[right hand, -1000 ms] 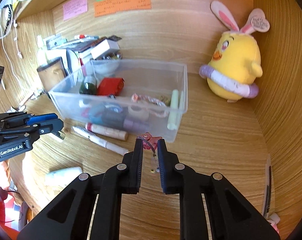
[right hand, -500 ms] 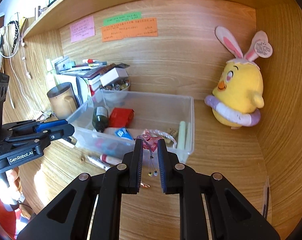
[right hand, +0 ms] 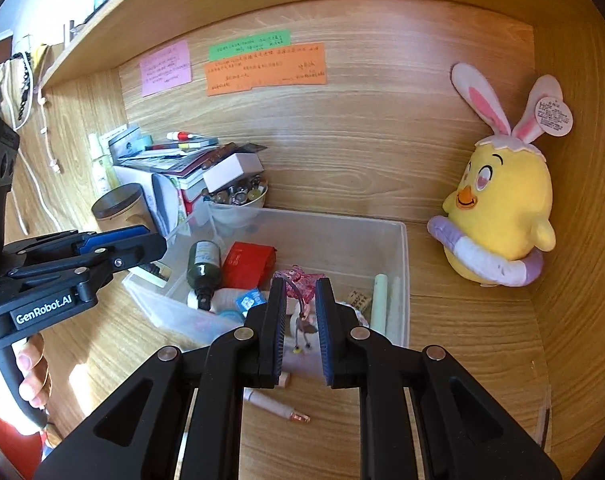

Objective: Organize objects
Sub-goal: 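Carry the packet and keychain over the clear box and lower them inside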

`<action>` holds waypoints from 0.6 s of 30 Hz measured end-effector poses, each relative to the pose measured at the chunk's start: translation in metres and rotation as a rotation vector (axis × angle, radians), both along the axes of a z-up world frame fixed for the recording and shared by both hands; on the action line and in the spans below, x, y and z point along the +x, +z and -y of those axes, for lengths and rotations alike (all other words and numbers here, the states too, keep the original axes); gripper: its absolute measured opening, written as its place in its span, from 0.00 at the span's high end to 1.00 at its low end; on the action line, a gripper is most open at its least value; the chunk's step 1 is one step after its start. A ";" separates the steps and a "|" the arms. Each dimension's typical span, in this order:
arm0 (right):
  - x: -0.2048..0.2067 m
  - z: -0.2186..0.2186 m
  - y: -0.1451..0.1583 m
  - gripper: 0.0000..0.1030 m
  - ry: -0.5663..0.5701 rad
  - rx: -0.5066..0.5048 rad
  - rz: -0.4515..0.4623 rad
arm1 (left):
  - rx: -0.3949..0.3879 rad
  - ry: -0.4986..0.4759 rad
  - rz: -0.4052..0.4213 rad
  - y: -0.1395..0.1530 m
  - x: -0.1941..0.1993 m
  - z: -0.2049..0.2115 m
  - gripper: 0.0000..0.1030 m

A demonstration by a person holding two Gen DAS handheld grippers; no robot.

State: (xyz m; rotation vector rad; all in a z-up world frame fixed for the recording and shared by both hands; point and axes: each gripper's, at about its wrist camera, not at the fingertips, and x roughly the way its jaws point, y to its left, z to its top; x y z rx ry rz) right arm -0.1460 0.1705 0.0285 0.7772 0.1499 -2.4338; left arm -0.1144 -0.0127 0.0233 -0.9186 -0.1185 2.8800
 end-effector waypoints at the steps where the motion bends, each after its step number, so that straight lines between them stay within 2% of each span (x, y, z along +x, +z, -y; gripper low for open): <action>1: -0.003 0.001 0.000 0.87 -0.001 0.001 0.002 | 0.001 0.000 0.002 0.000 -0.003 0.000 0.77; 9: -0.019 0.011 -0.004 0.87 -0.001 0.027 0.002 | 0.016 0.001 0.028 -0.003 -0.028 -0.003 0.77; 18: -0.039 0.021 -0.025 0.87 -0.006 0.067 0.048 | 0.025 0.002 0.121 -0.033 -0.053 -0.005 0.77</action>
